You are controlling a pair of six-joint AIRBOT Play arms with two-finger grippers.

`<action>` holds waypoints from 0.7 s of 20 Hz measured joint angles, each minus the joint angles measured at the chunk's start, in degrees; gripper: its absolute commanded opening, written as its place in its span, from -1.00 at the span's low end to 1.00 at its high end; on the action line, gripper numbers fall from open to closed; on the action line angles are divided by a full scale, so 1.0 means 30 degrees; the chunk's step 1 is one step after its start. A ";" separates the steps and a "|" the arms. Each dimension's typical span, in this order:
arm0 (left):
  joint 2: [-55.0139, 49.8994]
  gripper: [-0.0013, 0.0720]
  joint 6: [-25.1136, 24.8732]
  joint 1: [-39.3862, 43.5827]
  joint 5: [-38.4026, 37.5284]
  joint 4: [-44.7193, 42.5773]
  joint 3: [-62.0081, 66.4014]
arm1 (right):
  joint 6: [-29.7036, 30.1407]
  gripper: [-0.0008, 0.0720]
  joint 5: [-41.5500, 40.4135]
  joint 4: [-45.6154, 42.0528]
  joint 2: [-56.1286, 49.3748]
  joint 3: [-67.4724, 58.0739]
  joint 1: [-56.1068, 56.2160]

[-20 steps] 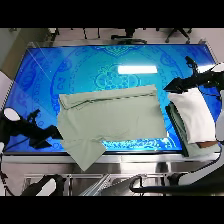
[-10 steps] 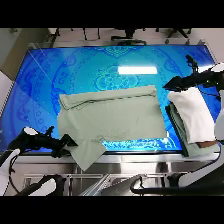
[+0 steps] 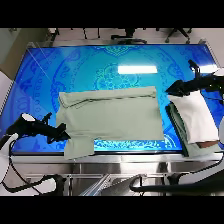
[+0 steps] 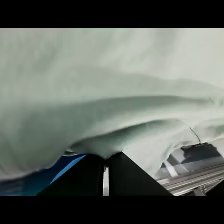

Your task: Fold the shirts.

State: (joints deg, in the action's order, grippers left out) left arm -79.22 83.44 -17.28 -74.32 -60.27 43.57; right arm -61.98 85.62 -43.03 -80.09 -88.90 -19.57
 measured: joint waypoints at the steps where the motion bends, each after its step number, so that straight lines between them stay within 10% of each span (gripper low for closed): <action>1: -0.0029 -0.92 -0.0007 -0.0233 -0.0262 -0.0219 0.0306 | -0.0058 0.02 0.0000 -0.0095 0.0415 0.1100 -0.0029; 14: -0.0087 -0.92 -0.0699 -0.0976 -0.1056 -0.0984 0.1093 | -0.2208 0.03 -0.3847 -0.4320 0.5231 1.3937 0.0182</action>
State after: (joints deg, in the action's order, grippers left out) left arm -79.48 81.34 -20.21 -77.49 -63.22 46.85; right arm -68.60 74.08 -55.99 -64.40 -47.09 -19.03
